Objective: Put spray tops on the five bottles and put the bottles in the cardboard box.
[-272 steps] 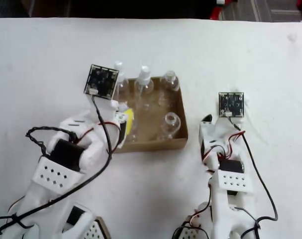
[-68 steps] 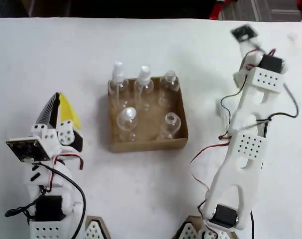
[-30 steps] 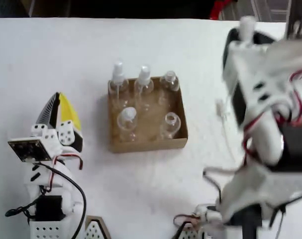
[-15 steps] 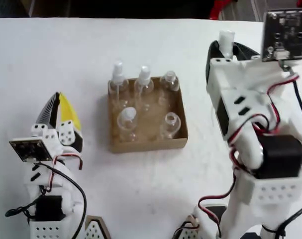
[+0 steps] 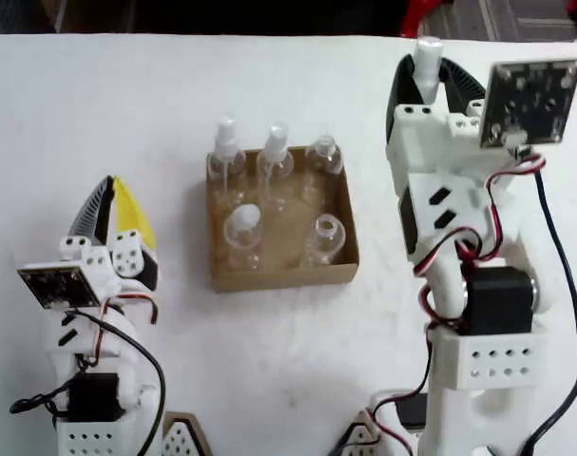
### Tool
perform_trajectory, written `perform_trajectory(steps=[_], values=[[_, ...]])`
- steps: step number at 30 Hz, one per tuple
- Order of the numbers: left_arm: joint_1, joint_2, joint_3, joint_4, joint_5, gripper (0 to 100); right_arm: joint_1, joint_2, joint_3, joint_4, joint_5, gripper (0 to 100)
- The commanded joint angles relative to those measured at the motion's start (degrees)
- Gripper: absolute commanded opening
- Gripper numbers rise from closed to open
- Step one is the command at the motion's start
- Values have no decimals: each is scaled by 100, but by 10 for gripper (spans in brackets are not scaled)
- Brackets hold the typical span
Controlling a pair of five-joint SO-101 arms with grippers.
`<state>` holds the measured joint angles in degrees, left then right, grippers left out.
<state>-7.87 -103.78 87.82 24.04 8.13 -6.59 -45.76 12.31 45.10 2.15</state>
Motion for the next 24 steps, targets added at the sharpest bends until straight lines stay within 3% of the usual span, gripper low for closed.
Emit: perform_trajectory(steps=[1,9,17,24], values=[[66,4,-26,-149,-70,28,-84,-409,440,-1033,-62,16],[66,4,-26,-149,-79,28,-664,-295,1134,-2668,-62,16],[66,4,-26,-149,-88,28,-1262,752,1196,-4479,-44,16],[66,4,-26,-149,-88,28,-1305,1771,1222,-5481,-44,16]])
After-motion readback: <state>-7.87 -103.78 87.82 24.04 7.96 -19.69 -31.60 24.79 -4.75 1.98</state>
